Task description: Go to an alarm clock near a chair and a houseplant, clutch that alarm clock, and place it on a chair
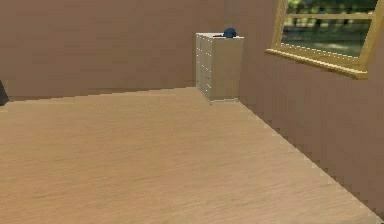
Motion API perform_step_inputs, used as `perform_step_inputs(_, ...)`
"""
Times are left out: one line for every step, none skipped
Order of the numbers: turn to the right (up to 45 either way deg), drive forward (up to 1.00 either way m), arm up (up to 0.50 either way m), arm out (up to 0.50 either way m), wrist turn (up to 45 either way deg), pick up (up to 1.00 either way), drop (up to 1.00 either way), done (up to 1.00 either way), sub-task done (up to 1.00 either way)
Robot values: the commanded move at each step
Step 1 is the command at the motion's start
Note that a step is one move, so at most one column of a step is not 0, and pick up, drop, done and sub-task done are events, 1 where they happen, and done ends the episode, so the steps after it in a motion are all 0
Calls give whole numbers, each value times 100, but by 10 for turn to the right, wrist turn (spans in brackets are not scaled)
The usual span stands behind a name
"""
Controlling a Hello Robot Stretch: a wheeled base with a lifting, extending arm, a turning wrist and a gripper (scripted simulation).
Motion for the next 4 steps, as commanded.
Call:
perform_step_inputs(0, 0, 0, 36, 0, 0, 0, 0, 0)
perform_step_inputs(0, 0, 0, 0, 450, 0, 0, 0, 0)
perform_step_inputs(0, 0, 0, 0, 450, 0, 0, 0, 0)
perform_step_inputs(0, 0, 0, 0, 270, 0, 0, 0, 0)
